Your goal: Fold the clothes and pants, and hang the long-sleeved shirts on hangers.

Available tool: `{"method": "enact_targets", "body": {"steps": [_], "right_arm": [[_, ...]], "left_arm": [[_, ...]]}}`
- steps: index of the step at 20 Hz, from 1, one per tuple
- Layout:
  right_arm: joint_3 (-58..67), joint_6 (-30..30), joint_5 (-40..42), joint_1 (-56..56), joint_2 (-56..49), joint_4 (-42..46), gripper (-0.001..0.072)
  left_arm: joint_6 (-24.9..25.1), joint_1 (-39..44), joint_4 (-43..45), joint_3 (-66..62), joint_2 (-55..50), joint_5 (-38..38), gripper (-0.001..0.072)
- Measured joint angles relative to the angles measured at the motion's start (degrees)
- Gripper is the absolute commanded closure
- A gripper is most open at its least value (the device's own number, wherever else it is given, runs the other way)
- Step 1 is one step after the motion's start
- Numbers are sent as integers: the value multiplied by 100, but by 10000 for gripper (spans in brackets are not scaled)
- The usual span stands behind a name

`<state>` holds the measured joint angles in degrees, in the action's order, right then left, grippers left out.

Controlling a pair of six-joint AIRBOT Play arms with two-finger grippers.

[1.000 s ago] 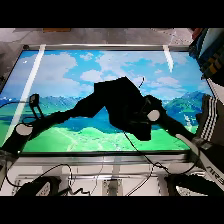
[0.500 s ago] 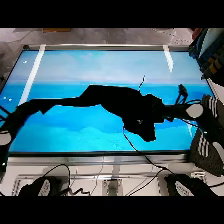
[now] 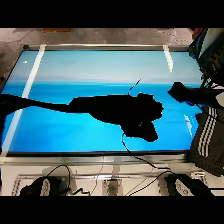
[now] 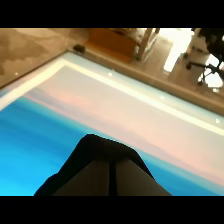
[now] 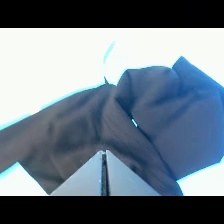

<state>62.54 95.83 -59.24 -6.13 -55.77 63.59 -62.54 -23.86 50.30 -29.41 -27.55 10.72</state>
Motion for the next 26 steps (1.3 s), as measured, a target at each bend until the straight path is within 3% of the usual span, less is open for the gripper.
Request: {"method": "enact_targets", "body": {"steps": [4, 5, 6, 7, 12, 18, 21, 24, 26], "right_arm": [[-505, -793, -813, 221, -15, -72, 692], [-767, -914, -839, 286, -15, -168, 591], [-1025, -984, -802, 339, -15, -271, 324], [-1281, -1001, -656, 385, -17, -424, 189], [-2105, -933, 293, 496, -345, -1338, 186], [-2277, -1606, 785, 516, -1386, -3060, 210], [-2267, -2026, 1045, 516, -1698, -3770, 341], [-2247, -2286, 1303, 516, -1818, -4227, 684], [-2131, -2382, 1423, 516, -1853, -4422, 696]], "left_arm": [[0, -20, 282, 2, 35, 857, 699], [0, -22, 328, 2, 39, 1064, 699], [0, -22, 363, 2, 39, 1239, 699], [0, -22, 382, 2, 42, 1388, 699], [0, -22, 446, 2, 42, 1740, 698], [-2, -22, 452, 2, 35, 1832, 698], [-2, -22, 455, 2, 33, 1847, 698], [-2, -22, 457, 2, 24, 1849, 699], [-2, -22, 457, 2, -11, 1847, 700]]}}
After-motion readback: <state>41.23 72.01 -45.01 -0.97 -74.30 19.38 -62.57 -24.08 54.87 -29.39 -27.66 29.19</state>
